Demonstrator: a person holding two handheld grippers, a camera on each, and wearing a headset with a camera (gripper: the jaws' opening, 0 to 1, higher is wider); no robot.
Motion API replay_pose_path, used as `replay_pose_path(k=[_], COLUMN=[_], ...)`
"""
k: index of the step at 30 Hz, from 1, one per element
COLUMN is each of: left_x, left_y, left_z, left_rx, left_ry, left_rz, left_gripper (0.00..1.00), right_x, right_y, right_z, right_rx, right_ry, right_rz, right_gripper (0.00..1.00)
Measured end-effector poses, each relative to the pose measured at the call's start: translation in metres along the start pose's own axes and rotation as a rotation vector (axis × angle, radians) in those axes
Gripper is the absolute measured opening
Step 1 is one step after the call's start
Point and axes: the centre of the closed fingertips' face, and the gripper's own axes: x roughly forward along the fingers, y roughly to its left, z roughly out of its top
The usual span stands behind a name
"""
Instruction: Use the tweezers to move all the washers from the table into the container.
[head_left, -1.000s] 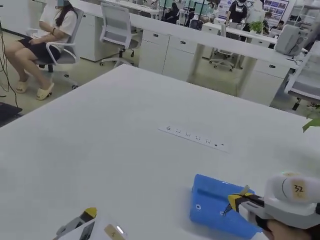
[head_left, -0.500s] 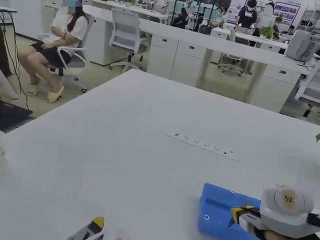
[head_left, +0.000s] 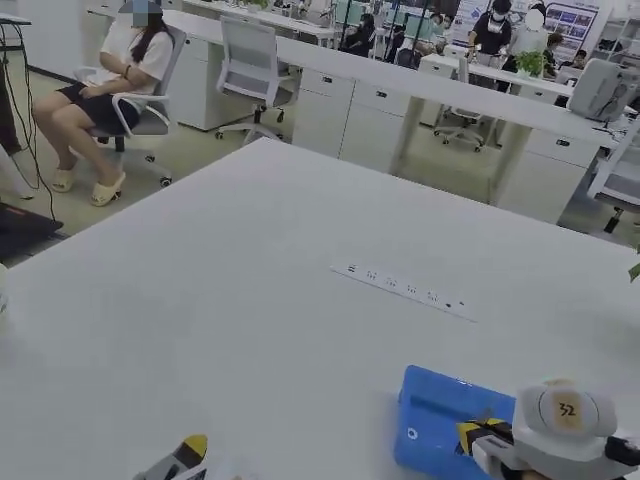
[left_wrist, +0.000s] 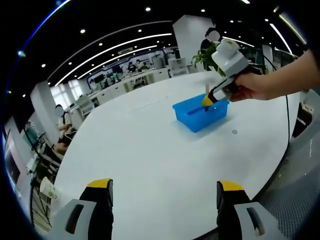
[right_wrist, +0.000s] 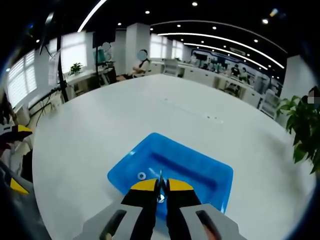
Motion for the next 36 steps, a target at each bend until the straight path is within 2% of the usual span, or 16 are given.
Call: replay_pose_path(k=[4,10,19,24,28,36], left_x=[0.000,0.000,-0.001,-0.001,-0.001,-0.003], left_y=[-0.001,-0.003,-0.004,-0.004,-0.005,-0.003], left_z=[-0.001,0.000,0.000,0.000,0.000,0.001], left_rx=[0.004,0.015,0.022,0.023,0.029,0.022], left_ry=[0.003,0.004,0.002,0.005,0.003,-0.002], left_rz=[-0.003,-0.014,-0.015,-0.014,-0.016,-0.009], left_gripper=[0.87,0.87,0.87,0.87,0.87,0.87], right_x=[-0.001,-0.017,-0.054,-0.077,-0.094,-0.111], right_y=[-0.001,-0.001,-0.009,-0.011,-0.006,0.009], right_z=[0.001,0.017,0.036,0.043,0.041,0.026], right_rx=[0.025,0.045,0.028,0.054,0.064,0.035], right_ry=[0.005,-0.051,-0.125,-0.176,-0.201,-0.196], right_rz=[0.000,-0.007,-0.019,-0.025,-0.021,-0.013], right_gripper=[0.03,0.03,0.03,0.03,0.03,0.03])
